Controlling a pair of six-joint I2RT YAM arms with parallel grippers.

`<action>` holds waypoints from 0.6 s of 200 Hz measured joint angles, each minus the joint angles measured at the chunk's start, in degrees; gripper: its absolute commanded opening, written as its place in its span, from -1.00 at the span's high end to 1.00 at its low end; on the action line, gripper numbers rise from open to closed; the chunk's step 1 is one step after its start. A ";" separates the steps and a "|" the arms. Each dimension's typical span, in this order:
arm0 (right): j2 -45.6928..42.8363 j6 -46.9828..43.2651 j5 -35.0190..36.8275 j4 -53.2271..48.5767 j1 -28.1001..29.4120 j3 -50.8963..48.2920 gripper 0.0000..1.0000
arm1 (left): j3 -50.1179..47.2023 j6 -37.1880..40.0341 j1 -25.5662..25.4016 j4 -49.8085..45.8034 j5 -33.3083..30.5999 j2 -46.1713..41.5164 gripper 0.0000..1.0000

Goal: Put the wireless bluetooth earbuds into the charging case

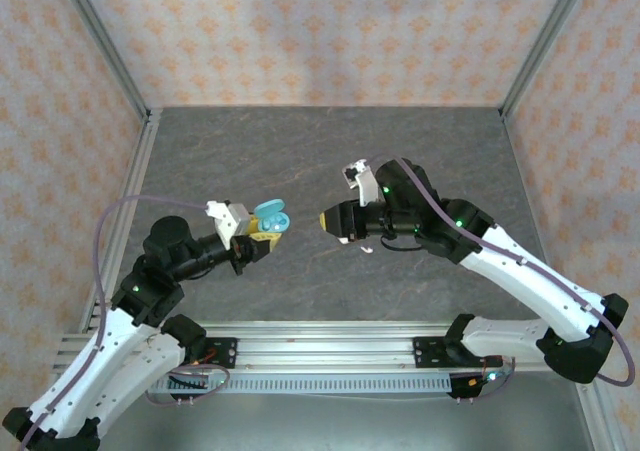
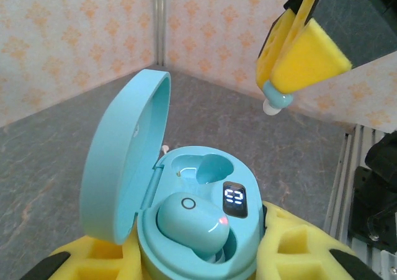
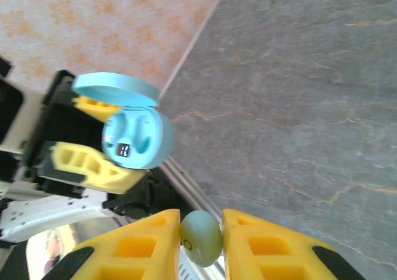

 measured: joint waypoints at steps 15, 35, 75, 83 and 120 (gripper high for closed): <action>0.00 0.68 -1.79 1.55 0.00 0.00 0.51 | 0.11 0.09 -0.39 0.37 0.87 1.46 0.66; 0.00 1.51 -3.76 3.45 0.00 0.00 0.51 | 0.35 0.33 -1.09 0.96 1.38 3.19 0.66; 0.04 3.48 -6.64 6.91 0.00 -0.11 0.51 | 1.11 1.20 -2.84 2.97 1.75 6.40 0.67; 0.13 3.74 -7.08 7.28 0.00 -0.17 0.51 | 1.20 1.38 -3.23 3.67 1.81 6.99 0.67; 1.42 3.67 -7.34 7.15 0.00 -0.22 0.54 | 1.27 1.57 -4.59 6.10 2.19 9.55 0.68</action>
